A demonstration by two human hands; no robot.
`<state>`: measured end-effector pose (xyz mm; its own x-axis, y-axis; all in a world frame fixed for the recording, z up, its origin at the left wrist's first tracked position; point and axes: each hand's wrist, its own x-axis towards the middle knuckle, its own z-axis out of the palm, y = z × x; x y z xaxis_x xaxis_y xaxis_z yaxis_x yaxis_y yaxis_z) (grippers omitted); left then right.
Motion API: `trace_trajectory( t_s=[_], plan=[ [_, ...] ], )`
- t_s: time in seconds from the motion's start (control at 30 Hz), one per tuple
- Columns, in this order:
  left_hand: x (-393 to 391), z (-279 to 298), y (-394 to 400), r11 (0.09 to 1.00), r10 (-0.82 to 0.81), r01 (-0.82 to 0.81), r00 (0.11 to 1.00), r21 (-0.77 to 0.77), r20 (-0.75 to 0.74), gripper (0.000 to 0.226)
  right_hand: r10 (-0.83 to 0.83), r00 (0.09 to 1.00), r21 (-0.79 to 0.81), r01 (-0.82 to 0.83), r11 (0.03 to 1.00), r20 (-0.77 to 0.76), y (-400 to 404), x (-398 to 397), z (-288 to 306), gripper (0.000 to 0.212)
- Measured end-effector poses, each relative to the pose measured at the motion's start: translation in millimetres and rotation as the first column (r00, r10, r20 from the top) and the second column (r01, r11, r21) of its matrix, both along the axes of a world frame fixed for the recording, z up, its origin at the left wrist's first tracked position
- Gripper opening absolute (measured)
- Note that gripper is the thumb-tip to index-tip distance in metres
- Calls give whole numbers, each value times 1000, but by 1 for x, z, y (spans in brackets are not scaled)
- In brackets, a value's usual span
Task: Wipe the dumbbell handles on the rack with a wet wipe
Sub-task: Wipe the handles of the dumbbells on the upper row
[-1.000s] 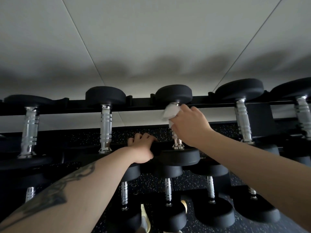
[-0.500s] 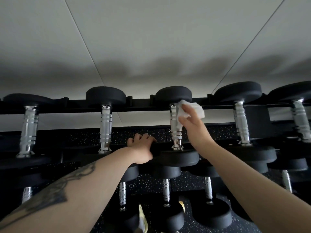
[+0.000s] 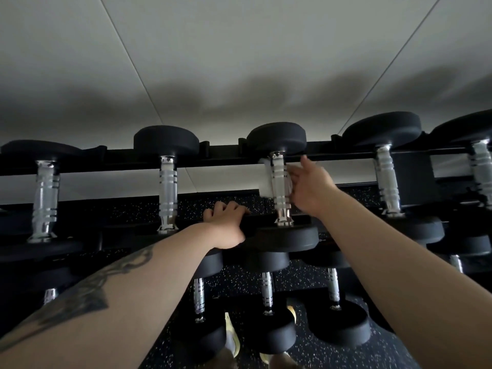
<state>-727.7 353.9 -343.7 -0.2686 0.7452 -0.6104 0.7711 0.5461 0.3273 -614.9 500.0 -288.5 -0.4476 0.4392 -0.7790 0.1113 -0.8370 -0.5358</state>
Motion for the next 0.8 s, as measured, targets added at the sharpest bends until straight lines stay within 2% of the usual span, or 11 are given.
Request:
trace_trajectory(
  t_s=[0.07,0.13,0.17,0.23,0.3,0.37,0.43,0.53,0.7,0.73,0.8],
  plan=[
    [0,0,0,1000,-6,6,1000,2,-17,64,-32,999,90,32,995,-2,-3,-5,4,45],
    [0,-1,-1,1000,-17,17,1000,5,-23,63,159,971,235,-199,951,181,-14,7,3,34],
    [0,-2,-1,1000,-16,17,1000,8,-18,63,272,916,280,-355,892,295,-20,17,5,32],
    [-1,-2,-1,1000,-12,12,1000,7,-6,63,415,717,354,-660,663,560,-33,34,12,27],
    [-1,-1,-1,1000,-16,16,1000,2,-8,64,375,444,339,-887,315,813,-42,41,20,22],
    [0,-1,-1,1000,-18,18,1000,1,-12,64,221,233,222,-972,77,947,-55,36,32,23],
    [0,0,-1,1000,-18,18,1000,-4,-14,64,126,132,140,-988,-60,983,-71,29,44,26],
    [1,1,-1,1000,-26,26,999,-3,-29,63,42,167,172,-973,-153,985,-91,31,46,33],
    [1,2,-2,1000,-22,22,1000,0,-3,62,28,391,385,-914,130,920,-93,55,39,30],
    [1,3,-2,1000,-23,23,1000,4,-6,62,21,400,394,-910,126,916,-98,52,40,28],
    [2,4,-1,1000,-21,21,1000,-1,-22,60,36,378,377,-925,35,925,-114,33,42,26]
  ],
)
